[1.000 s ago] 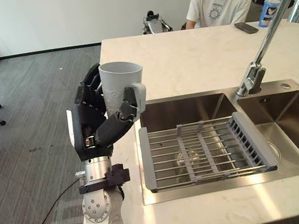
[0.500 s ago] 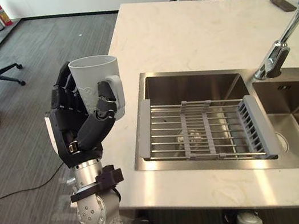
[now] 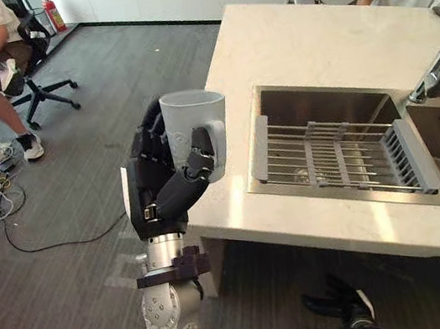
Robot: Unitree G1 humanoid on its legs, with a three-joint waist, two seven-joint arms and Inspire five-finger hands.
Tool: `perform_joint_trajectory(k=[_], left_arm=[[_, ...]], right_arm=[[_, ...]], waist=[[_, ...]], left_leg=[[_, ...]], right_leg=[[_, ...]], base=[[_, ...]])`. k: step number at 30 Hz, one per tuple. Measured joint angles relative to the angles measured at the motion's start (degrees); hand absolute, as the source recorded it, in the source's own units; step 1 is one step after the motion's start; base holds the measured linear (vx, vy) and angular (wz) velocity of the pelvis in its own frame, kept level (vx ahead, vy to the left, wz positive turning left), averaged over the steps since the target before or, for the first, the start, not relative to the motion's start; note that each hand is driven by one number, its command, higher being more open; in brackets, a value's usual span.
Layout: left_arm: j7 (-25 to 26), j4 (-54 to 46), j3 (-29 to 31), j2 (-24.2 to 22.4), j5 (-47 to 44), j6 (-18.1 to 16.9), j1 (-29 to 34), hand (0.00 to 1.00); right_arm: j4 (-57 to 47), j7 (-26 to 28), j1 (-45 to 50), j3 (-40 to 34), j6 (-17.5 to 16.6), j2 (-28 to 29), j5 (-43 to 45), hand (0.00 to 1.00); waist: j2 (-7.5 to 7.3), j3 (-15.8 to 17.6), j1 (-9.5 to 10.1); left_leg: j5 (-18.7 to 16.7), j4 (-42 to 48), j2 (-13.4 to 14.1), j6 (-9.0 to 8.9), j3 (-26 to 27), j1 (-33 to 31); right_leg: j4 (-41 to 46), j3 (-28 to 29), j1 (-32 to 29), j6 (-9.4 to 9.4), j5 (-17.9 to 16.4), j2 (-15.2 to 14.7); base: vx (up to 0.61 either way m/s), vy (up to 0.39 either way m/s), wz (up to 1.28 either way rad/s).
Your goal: Walk over to the sink, pick up the cup, carry it to the dishwasher, place the cup inside the dishwasher, then close the dishwasher door
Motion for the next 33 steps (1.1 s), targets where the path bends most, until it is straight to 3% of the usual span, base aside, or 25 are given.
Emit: perform_joint_trajectory(k=[3, 7, 10, 11, 13, 15, 20, 21, 23, 24, 25, 27, 29, 30, 31, 32, 33], left_arm=[[-0.02, 0.67, 0.0, 1.93, 0.0, 0.13, 0.03, 0.3], [-0.24, 0.62, -0.17, 2.08, 0.0, 0.13, 0.05, 0.3], [-0.8, 0.08, -0.34, 1.57, 0.0, 0.13, 0.31, 0.3], [-1.27, -0.23, -0.72, 1.27, 0.0, 0.13, 0.32, 0.3], [-1.45, -0.57, -0.92, 1.09, 0.0, 0.13, 0.33, 0.3], [-1.35, -0.74, -0.24, 0.98, 0.0, 0.07, 0.41, 0.3], [-0.95, -2.68, 0.9, 0.82, -0.03, -0.01, 1.39, 0.3], [-0.61, -2.68, 0.52, 0.68, -0.05, 0.0, 1.57, 0.3], [0.04, -2.71, 0.05, 0.42, -0.1, 0.0, 1.43, 0.3], [0.26, -3.04, 0.15, -0.06, -0.39, -0.05, 1.23, 0.3], [0.5, -3.13, 0.15, -0.78, -0.7, -0.08, 1.14, 0.3], [0.88, -3.11, -0.94, -1.36, -1.14, -0.14, 1.08, 0.3], [0.86, -3.12, -2.13, -1.47, -1.15, -1.05, 0.62, 0.3], [0.77, -3.03, -3.11, -1.5, -1.17, -1.21, -0.23, 0.3], [0.74, -2.83, -3.65, -1.64, -1.21, -1.29, -1.01, 0.3], [0.52, -2.21, -4.19, -1.19, -1.22, -1.6, -2.79, 0.3], [0.34, -0.77, -3.89, 0.27, -1.25, -2.49, -4.15, 0.3]], right_arm=[[1.35, -0.01, -1.09, 0.02, -0.04, -0.01, -0.1, 0.9], [1.33, -0.04, -1.35, 0.17, -0.04, -0.14, -0.27, 0.9], [0.71, -0.2, -1.04, 0.21, -0.03, -0.55, -1.22, 0.9], [-0.67, -0.43, -0.24, 0.22, 0.0, -0.6, -1.25, 0.9], [-3.4, -0.89, 1.28, 0.64, 0.0, -0.54, -1.26, 0.9], [-5.1, -0.99, 2.48, 2.11, -0.01, -0.25, -1.27, 0.9], [-5.75, -1.28, 0.57, 3.0, -0.02, 0.82, -1.44, 0.9], [-5.78, -1.76, -0.02, 3.48, -0.03, 0.73, -1.43, 0.9], [-5.98, -2.45, -1.0, 3.33, -0.22, 0.7, -1.42, 0.9], [-6.14, -3.0, -1.81, 2.84, -0.25, 1.05, -1.44, 0.9], [-6.46, -3.61, -2.45, 2.77, -0.31, 0.56, -1.45, 0.9], [-6.57, -4.62, -1.83, 2.17, -0.29, -0.16, -1.45, 0.9], [-6.57, -5.2, -1.67, 2.1, -0.29, -1.13, -1.48, 0.9], [-6.55, -5.32, -1.49, 1.87, -0.31, -1.66, -1.55, 0.9], [-6.42, -5.39, -1.52, 1.67, -0.31, -1.96, -1.61, 0.9], [-4.78, -5.44, -2.6, 1.31, -0.31, -2.11, -1.82, 0.9], [-1.36, -5.37, -4.56, 1.61, -0.19, -1.12, -1.94, 0.9]], waist=[[-0.25, -0.14, 0.06], [-0.28, -0.17, 0.09], [0.06, 0.05, -0.18], [0.29, 0.19, -0.13], [0.4, 0.27, -0.37], [-0.08, -0.03, 0.02], [-0.41, -0.26, 2.6], [-0.22, -0.16, 3.21], [0.2, 0.12, 2.74], [-0.03, 0.42, 2.87], [0.53, 1.05, 2.83], [0.57, 1.02, 2.5], [1.13, 0.54, 1.38], [2.31, -0.51, 0.68], [2.9, -0.94, 0.07], [3.61, -1.8, -1.19], [1.41, -1.01, -1.38]], left_leg=[[0.4, -0.46, -1.19, 0.9, 0.4, -0.48], [0.48, -0.81, -1.14, 0.76, 0.93, 0.2], [0.51, -1.08, -0.76, 0.62, -0.34, 0.67], [0.75, -1.26, -0.76, 0.69, -1.27, 0.7], [1.44, -1.47, -1.43, 0.92, -3.82, 0.5], [1.79, -0.82, -2.89, 0.98, -7.97, -0.72], [5.37, -0.6, -4.66, -2.24, -17.0, -6.48], [8.37, -1.7, -4.6, -3.14, -19.01, -8.1], [13.34, -4.85, -4.2, -2.25, -16.35, -9.89], [13.92, -8.47, -1.8, 0.05, -8.87, -9.48], [9.64, -0.63, 2.23, 2.06, -0.28, -11.85], [5.12, 10.8, 6.77, 3.42, 8.35, -11.56], [2.45, 17.53, 9.32, 4.38, 13.32, -8.68], [2.71, 17.81, 11.04, 4.45, 16.29, -6.28], [1.07, 15.3, 10.89, 2.6, 16.52, -5.83], [-1.43, 8.1, 7.74, 2.0, 16.14, -4.96], [0.87, 3.87, 4.19, 3.11, 15.33, -4.59]], right_leg=[[-2.41, 0.46, 0.3, -0.58, 2.12, -0.58], [-2.42, 0.69, 0.66, -0.27, 2.43, -0.35], [0.48, 1.16, 0.38, -0.27, 2.42, -0.06], [3.49, 4.06, -0.67, -0.42, 2.27, 0.27], [8.26, 10.63, -2.11, -1.32, 1.05, 0.91], [11.35, 15.68, -1.9, -1.46, -2.72, 0.99], [8.46, 9.66, -0.04, -0.45, -8.18, 0.96], [8.48, 6.82, 0.08, -0.44, -8.82, 1.43], [8.15, 2.61, 0.77, -0.87, -9.01, 1.34], [7.32, 0.1, 0.78, -1.32, -8.95, 0.74], [7.4, -3.02, 1.46, -1.65, -8.74, 0.69], [7.1, -7.49, 3.84, -1.65, -8.73, -0.65], [6.81, -11.15, 5.83, -1.47, -8.63, -2.05], [6.84, -13.48, 6.2, -0.97, -8.35, -2.27], [6.8, -14.84, 6.21, -0.56, -8.18, -2.32], [5.76, -16.71, 6.15, -0.38, -7.68, -2.33], [3.88, -15.71, 5.76, -1.22, -7.27, -3.0]], base=[[-0.04, 0.133, 0.05], [-0.02, 0.018, -0.05], [-0.04, -0.024, 0.14], [-0.05, 0.016, 0.46], [-0.05, -0.006, 0.71], [-0.02, -0.114, 0.97], [-0.05, -0.202, 1.07], [-0.12, -0.216, 1.42], [-0.16, -0.166, 1.47], [-0.23, -0.158, 1.39], [-0.19, -0.127, 1.29], [-0.13, -0.058, 1.12], [-0.14, 0.077, 1.14], [-0.06, 0.167, 1.17], [-0.05, 0.238, 1.37], [-0.08, 0.284, 1.28], [-0.1, 0.269, 1.12]])
